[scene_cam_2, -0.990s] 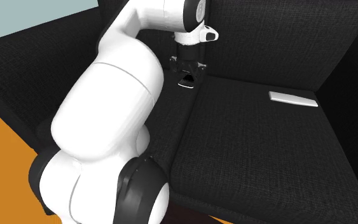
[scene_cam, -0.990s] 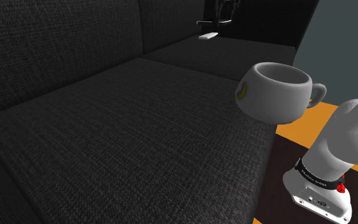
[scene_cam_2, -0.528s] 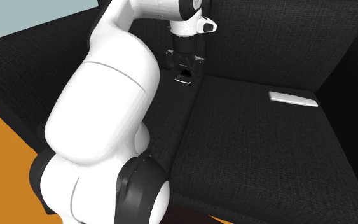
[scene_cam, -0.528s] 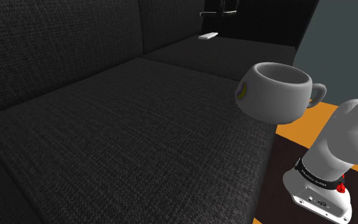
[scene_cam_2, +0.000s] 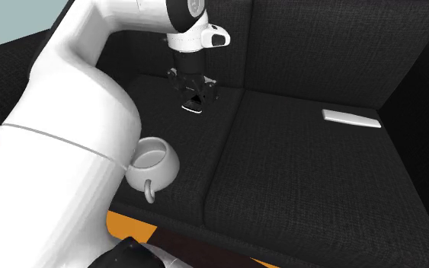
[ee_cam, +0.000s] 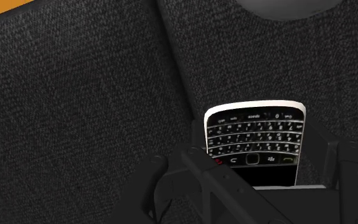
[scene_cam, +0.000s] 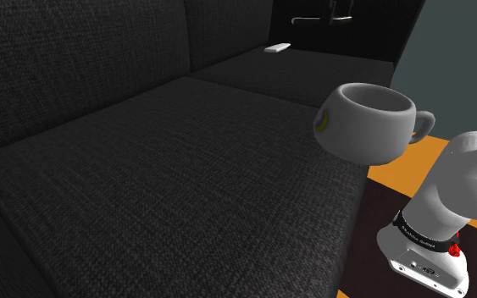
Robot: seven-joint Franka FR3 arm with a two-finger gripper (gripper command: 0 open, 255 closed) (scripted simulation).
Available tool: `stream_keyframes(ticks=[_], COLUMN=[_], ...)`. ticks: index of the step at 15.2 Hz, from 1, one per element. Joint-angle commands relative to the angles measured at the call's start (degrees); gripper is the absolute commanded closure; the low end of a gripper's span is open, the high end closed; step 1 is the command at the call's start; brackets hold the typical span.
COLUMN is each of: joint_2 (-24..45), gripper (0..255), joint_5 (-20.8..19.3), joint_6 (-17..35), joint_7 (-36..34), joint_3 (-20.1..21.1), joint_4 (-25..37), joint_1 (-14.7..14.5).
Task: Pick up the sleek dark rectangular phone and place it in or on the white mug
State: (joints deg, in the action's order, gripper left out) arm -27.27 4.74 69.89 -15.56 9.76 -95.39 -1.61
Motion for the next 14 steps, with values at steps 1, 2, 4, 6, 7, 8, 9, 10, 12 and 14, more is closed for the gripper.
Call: stream_keyframes(ticks=[1,2,4,6,7,8,9,10,12,14], joint_2=[-3.5,-5.1,-8.2,-11.1,-12.5,-13.9,-15.2,-16.5,-18.9,-21.0], gripper=[255,255,255,255,255,255,255,255,255,255], joint_5=[1.0,1.5,2.5,3.7,4.3,4.9,5.6,6.3,7.7,8.7], joint_6=[-1.2,-1.7,-3.0,-4.3,-5.0,-5.8,-6.5,-7.3,-9.0,-9.3], joint_7=[-1.5,-2.2,-3.6,-5.1,-5.9,-6.7,-7.5,-8.4,-10.2,-11.1], joint_3=[0.8,1.2,2.0,2.8,3.2,3.7,4.2,4.6,5.6,6.2], joint_4=[-2.3,-3.2,-4.9,-6.3,-6.9,-7.4,-7.9,-8.2,-8.8,-10.2], joint_1=[-0.6,-0.8,-1.3,-1.9,-2.1,-2.4,-2.6,-2.9,-3.3,-3.7])
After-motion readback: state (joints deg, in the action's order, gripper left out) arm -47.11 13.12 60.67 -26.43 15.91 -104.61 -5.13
